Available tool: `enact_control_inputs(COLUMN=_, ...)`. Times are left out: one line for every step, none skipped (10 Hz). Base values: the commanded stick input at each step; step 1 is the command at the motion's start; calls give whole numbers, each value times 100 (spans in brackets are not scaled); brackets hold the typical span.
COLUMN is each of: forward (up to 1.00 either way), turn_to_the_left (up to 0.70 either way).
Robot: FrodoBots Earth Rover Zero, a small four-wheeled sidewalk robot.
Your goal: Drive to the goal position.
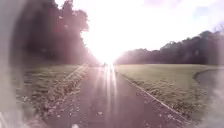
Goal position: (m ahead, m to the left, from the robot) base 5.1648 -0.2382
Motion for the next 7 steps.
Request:
enact_control_inputs(forward=85, turn_to_the_left=0)
enact_control_inputs(forward=85, turn_to_the_left=0)
enact_control_inputs(forward=85, turn_to_the_left=0)
enact_control_inputs(forward=85, turn_to_the_left=0)
enact_control_inputs(forward=85, turn_to_the_left=0)
enact_control_inputs(forward=85, turn_to_the_left=0)
enact_control_inputs(forward=85, turn_to_the_left=0)
